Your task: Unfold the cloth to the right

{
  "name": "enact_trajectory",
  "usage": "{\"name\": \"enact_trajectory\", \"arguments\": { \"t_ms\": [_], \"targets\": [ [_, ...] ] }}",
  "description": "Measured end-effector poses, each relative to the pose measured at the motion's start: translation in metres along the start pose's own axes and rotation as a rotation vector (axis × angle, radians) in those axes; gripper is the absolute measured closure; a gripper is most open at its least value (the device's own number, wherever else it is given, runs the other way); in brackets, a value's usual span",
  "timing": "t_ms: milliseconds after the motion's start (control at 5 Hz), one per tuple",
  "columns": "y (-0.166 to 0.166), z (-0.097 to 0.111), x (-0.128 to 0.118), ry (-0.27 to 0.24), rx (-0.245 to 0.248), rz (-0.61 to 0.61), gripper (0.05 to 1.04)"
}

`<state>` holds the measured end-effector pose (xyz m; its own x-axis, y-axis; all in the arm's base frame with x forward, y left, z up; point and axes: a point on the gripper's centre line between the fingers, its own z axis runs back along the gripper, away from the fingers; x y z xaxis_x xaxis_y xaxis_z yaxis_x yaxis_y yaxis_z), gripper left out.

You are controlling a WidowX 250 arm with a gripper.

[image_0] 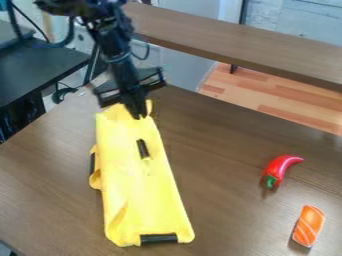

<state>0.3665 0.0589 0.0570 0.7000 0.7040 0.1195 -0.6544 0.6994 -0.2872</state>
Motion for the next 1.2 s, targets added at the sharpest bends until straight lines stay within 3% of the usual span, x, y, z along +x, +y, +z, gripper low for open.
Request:
{"name": "enact_trajectory", "arguments": {
  "t_ms": [200,400,600,800,1000,1200],
  "targets": [
    [-0.027,-0.019,-0.017,0.041,0.022,-0.041,1.021],
    [-0.028,-0.018,-0.013,0.011,0.104,0.002,0.889],
    [-0.006,-0.027,-0.008,-0.016,0.27,0.071,0.626],
    [0.012,-0.031,-0.003,-0.094,0.42,0.104,0.342],
    [0.019,-0.037,-0.004,-0.12,0.435,0.078,0.097],
    [0.024,-0.042,-0.005,-0.129,0.429,0.05,0.082]
  ]
}}
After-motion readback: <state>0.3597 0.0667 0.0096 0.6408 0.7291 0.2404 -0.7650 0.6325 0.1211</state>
